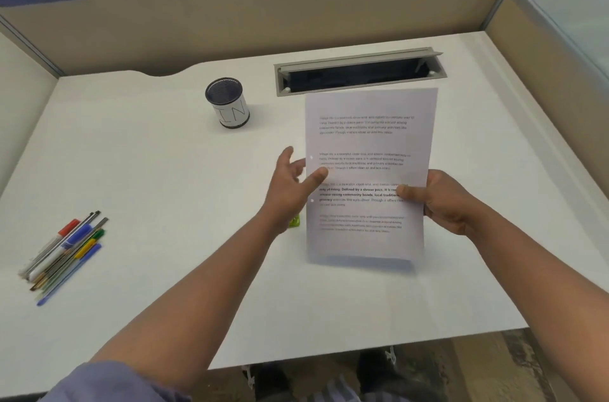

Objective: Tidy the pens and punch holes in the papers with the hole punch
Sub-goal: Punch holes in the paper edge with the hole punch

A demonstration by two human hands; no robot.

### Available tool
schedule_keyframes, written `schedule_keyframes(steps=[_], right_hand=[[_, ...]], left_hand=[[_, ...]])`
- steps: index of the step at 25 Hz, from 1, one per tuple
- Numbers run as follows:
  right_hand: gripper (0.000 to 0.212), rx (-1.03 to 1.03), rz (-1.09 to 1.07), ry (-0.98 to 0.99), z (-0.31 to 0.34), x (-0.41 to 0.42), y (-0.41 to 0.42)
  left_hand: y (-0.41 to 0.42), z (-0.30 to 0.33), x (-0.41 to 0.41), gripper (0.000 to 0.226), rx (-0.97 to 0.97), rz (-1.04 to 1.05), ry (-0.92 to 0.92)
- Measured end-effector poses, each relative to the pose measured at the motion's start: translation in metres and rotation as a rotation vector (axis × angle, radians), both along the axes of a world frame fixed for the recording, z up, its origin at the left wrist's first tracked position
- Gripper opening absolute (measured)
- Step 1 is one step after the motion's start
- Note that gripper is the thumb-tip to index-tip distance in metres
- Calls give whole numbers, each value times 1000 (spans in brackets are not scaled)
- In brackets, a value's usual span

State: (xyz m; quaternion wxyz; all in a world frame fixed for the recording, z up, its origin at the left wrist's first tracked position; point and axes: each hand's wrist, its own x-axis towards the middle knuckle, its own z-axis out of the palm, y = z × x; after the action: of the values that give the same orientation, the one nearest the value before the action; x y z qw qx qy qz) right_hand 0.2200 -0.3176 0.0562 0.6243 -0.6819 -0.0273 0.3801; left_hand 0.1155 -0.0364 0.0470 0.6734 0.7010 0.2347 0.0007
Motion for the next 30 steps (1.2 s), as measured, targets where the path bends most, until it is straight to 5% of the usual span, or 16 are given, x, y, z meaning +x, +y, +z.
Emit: schedule_keyframes(steps=[3,8,18,30], right_hand=[[29,46,-50,-106,11,-8,-5],[22,40,-282,-305,18,-19,-19],[45,-15,-422,-401,6,-35,-24],[22,12,-433,-331,3,-27,-34]], left_hand=[[-14,8,15,60,-217,-95,-44],[-51,17,29,22,-132,-133,-169],[-86,9,38,20,80,-107,-223],[-82,5,43,19,-36,-111,-114]])
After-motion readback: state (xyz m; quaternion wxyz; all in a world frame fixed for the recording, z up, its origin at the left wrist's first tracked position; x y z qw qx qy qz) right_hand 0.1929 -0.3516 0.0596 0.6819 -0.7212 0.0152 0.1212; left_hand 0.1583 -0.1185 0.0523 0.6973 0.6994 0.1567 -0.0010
